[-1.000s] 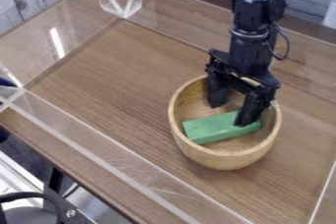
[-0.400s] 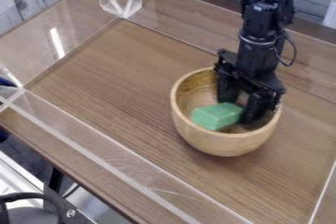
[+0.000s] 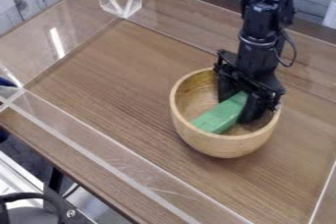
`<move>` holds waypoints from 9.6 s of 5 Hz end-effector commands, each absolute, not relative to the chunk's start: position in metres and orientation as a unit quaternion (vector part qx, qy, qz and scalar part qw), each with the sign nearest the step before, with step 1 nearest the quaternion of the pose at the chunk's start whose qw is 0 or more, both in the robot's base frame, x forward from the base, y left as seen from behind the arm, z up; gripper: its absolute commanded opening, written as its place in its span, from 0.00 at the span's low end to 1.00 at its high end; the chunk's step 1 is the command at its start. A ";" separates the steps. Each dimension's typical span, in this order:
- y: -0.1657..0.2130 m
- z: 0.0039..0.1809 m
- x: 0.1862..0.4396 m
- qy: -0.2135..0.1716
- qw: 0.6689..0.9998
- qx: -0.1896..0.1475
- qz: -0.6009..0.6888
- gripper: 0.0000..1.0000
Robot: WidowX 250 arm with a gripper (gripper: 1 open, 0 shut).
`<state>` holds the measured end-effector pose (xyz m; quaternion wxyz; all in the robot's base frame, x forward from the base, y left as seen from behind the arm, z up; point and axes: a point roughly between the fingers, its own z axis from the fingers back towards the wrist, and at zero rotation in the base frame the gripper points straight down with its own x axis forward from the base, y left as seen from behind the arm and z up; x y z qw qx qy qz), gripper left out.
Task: Remove the green block from inside the brown bowl and put it on the table
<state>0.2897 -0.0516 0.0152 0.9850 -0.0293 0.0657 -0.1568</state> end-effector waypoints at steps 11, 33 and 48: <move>-0.031 0.035 0.273 0.076 0.985 -0.034 -0.154 0.00; -0.023 0.062 0.277 0.034 0.990 -0.036 -0.132 0.00; 0.025 0.090 0.300 -0.025 0.997 -0.023 -0.069 0.00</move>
